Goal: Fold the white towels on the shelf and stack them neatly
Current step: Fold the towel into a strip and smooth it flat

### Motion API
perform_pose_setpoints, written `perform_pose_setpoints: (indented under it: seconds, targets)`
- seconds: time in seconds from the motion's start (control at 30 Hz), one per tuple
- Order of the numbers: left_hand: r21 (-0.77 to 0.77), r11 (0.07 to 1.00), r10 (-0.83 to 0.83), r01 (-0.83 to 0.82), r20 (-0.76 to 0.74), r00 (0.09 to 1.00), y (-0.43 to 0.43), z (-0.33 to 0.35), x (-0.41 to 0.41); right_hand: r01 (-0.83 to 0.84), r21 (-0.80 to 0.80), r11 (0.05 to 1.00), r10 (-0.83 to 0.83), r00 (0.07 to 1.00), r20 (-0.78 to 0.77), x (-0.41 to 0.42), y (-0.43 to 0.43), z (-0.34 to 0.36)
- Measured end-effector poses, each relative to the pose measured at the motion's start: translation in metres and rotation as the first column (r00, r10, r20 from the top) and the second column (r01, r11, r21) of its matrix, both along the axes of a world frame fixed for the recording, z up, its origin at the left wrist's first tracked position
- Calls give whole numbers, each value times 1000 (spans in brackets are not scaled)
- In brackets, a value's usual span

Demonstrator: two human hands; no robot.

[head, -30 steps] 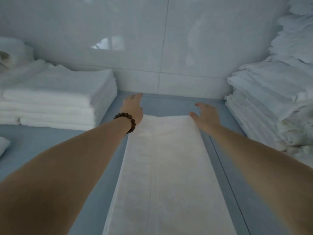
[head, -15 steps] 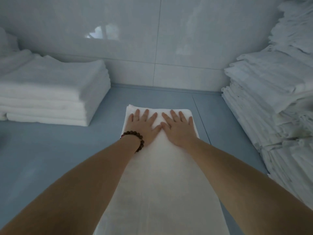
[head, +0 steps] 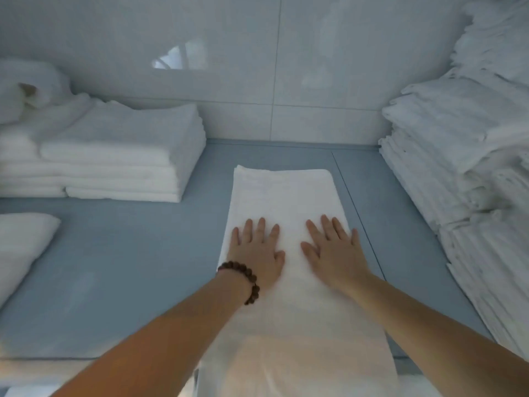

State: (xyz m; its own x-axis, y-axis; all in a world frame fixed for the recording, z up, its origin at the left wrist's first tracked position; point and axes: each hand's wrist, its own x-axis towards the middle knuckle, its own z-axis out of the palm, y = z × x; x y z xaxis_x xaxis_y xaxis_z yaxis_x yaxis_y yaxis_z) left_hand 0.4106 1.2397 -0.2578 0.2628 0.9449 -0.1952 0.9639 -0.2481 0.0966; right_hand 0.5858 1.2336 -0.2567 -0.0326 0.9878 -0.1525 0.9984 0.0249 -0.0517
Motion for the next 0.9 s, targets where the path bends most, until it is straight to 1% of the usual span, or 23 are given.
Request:
perform_pose_setpoints:
  seconds: [0.17,0.27,0.43,0.67,0.77,0.9]
  targets:
    - [10,1000,-10,10,1,1000,-65,0,-7,48,-23,999,-48,999,-19,-20,-73,-1]
    - [75,997,-26,24,25,999,-74,-11,-16,64,31,997,-63,998,-25,-25,-85,-10]
    - [137,990,-31,24,49,998,-56,-19,-20,56,82,995,-54,998,-35,-22,-65,-16]
    - [151,989,-2,-3,35,999,2,-24,-15,47,71,996,-45,998,-32,-17,-3,-18]
    - [135,991,-6,2,24,1000,15,-23,-14,38,56,998,-36,999,-35,-15,11,-20]
    - [33,999,6,-6,13,1000,5,-10,-11,14,1,1000,-14,998,-54,-13,4,-10]
